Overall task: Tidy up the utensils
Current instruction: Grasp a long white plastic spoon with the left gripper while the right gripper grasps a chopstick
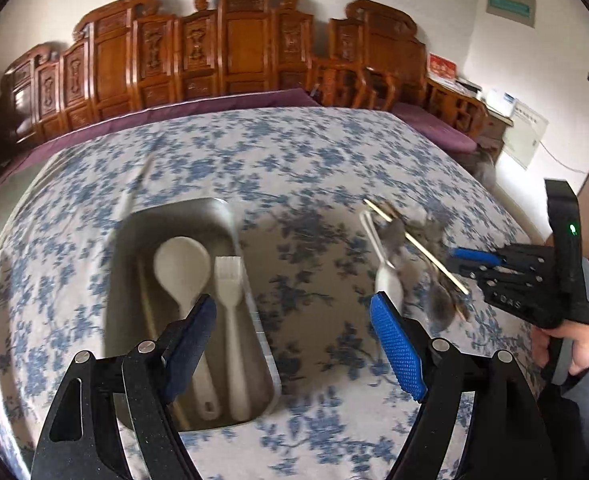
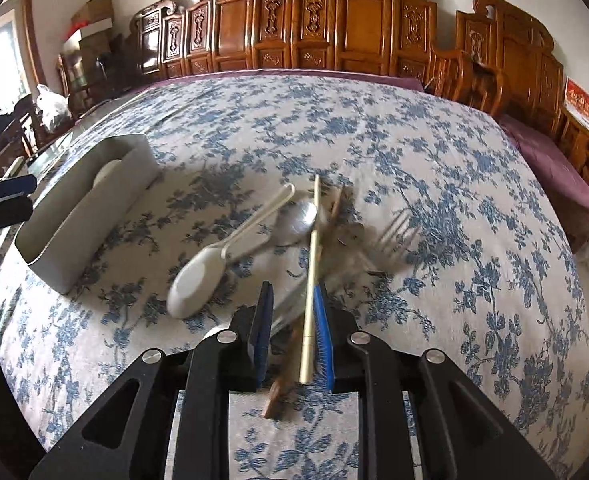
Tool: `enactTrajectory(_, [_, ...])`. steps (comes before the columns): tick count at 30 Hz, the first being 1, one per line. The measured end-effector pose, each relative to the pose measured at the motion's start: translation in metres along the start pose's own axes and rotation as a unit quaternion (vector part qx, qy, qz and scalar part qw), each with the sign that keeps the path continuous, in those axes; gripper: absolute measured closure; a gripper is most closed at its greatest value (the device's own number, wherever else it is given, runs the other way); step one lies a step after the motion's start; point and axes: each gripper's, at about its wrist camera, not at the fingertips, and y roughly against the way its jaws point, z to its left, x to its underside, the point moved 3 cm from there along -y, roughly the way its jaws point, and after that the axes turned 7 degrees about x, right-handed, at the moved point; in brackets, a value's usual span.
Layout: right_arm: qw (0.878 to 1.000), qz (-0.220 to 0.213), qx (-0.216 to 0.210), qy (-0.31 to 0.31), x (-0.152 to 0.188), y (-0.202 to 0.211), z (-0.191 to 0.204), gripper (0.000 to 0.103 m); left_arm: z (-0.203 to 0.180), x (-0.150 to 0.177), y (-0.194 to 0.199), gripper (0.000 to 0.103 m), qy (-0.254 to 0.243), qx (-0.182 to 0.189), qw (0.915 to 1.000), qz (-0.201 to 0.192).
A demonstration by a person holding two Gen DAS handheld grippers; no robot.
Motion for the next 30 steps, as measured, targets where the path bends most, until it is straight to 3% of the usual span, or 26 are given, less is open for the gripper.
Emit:
enactTrajectory(9, [1.0, 0.022, 0.002, -0.014, 0.002, -0.015, -0.01, 0.08, -0.046, 0.001, -0.052, 0.027, -0.034, 0.022, 0.9987, 0.032])
enactTrajectory(17, [0.999, 0.021, -0.006, -0.031, -0.002, -0.015, -0.021, 0.08, -0.063, -0.007, -0.1, 0.028, -0.026, 0.05, 0.9968, 0.057])
enactTrajectory(19, [0.999, 0.024, -0.008, -0.038, -0.002, -0.016, -0.023, 0.08, -0.061, -0.009, -0.111, 0.04, -0.016, 0.058, 0.996, 0.066])
enactTrajectory(30, [0.999, 0.029, -0.018, -0.033, -0.001, -0.021, -0.014, 0.08, -0.057, -0.006, -0.134, 0.075, 0.021, 0.092, 0.9922, 0.082])
